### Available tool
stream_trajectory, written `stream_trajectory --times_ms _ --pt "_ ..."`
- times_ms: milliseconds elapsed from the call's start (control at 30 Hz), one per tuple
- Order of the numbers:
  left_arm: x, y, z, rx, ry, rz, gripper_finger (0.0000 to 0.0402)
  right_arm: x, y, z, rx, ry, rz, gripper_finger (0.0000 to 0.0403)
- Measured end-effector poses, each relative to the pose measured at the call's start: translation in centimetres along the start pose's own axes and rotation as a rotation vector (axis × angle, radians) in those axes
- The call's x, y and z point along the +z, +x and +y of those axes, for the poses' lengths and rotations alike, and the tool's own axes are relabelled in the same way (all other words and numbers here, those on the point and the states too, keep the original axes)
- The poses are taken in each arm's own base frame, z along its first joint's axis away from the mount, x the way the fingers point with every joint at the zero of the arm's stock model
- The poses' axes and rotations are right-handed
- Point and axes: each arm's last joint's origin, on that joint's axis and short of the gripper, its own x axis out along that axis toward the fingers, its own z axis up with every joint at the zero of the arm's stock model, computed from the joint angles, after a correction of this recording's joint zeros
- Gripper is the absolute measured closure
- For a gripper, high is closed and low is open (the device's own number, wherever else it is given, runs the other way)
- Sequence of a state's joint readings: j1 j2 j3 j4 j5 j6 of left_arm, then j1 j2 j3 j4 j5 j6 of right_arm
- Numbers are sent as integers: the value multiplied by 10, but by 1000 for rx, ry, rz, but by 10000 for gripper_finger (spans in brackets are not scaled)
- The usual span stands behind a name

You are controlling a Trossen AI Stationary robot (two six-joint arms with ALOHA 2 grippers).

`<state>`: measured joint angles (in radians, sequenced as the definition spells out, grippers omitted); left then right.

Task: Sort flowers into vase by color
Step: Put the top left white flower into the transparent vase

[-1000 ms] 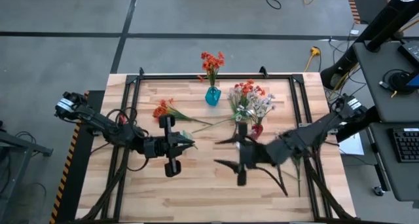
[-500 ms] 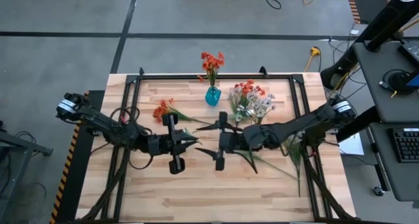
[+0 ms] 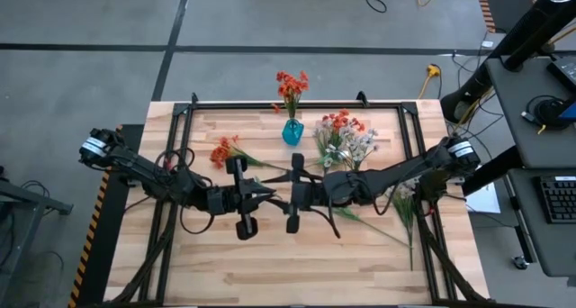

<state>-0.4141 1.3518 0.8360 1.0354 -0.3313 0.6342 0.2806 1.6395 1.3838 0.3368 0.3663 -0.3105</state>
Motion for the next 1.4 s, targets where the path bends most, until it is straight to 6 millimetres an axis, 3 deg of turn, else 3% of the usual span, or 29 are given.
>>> stream_trajectory --times_ms 300,567,1067,1233,1400 --pt "-1 0 0 -1 -4 6 401 2 0 -1 -4 -13 -14 385" --pt "-1 0 1 43 -31 38 390 3 -2 -2 -5 -10 -10 389" --pt "6 -9 -2 133 -84 184 215 29 -40 -25 21 32 87 390" --pt "8 -15 -8 89 -129 263 189 41 -57 -36 21 33 87 390" --pt "11 -26 -14 154 -127 391 185 51 -69 -44 28 20 112 390"
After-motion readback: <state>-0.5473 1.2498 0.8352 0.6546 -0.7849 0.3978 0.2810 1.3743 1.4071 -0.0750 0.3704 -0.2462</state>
